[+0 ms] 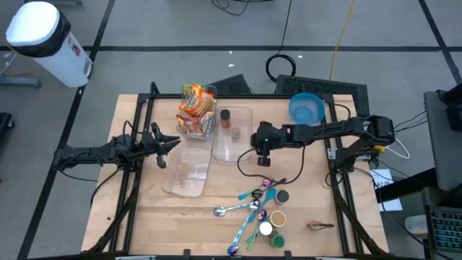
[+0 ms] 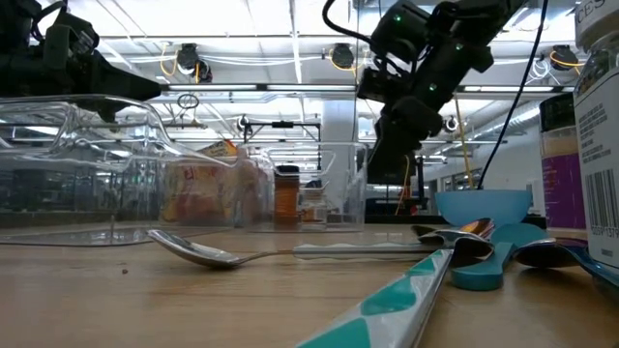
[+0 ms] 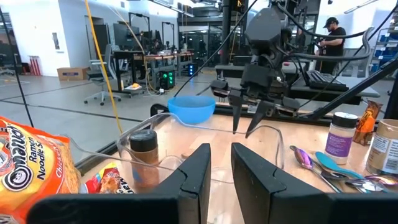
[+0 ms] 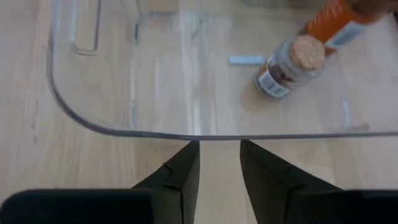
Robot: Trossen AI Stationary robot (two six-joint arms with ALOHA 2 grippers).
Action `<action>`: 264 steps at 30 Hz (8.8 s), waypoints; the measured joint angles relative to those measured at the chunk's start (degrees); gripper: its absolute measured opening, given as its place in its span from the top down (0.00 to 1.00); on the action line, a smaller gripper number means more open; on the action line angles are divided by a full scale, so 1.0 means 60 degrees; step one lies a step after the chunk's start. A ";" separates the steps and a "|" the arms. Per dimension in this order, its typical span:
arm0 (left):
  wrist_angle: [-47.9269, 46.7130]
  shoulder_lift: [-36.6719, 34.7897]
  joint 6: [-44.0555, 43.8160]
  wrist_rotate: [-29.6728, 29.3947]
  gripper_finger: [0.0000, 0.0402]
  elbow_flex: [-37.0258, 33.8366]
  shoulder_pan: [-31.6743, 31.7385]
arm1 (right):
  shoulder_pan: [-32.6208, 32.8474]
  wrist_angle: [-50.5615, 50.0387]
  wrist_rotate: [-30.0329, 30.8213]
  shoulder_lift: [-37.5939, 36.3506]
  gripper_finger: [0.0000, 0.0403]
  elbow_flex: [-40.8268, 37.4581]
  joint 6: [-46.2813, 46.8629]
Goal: Pick & Place Food Item
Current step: Adjust the middle transparent bin, then put the orange spice pack into the middle transparent bin, then put the purple spice bottle into the middle transparent bin
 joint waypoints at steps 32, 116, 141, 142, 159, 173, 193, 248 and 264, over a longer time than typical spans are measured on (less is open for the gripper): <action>-0.0004 0.0000 0.0000 0.0004 0.83 0.0000 -0.0004 | 0.3822 0.4364 -0.2402 -0.3230 0.77 0.0011 0.0890; 0.0000 0.0000 0.0000 0.0000 0.83 0.0000 -0.0001 | 0.8075 -1.1843 0.2854 -0.2483 1.00 0.4644 1.0747; 0.0000 -0.0002 0.0000 0.0000 0.83 0.0000 -0.0001 | -0.3424 -0.4888 -0.3680 0.1218 1.00 0.6019 -0.1355; -0.0004 0.0000 0.0000 0.0001 0.83 0.0000 -0.0004 | -0.3428 -0.5021 -0.3687 0.1480 1.00 0.6241 -0.1517; 0.0000 -0.0002 0.0000 0.0000 0.83 0.0000 -0.0004 | -0.3002 -0.5775 -0.1393 0.2892 1.00 0.6987 -0.2365; -0.0004 -0.0003 0.0000 0.0004 0.83 0.0000 -0.0004 | -0.3009 -0.4067 -0.1389 0.2874 0.95 0.5977 -0.2580; 0.0000 -0.0003 0.0000 0.0000 0.83 0.0000 -0.0003 | -0.1377 -0.6030 0.0517 -0.0407 0.52 0.5419 0.0526; -0.0001 0.0000 -0.0003 0.0004 0.83 0.0000 -0.0003 | 0.8488 0.6214 0.2801 -0.4933 0.28 -0.8633 0.6502; 0.0000 0.0000 0.0000 0.0004 0.83 0.0000 0.0000 | 0.8474 0.7621 0.2764 -0.1252 0.21 -0.6941 0.5671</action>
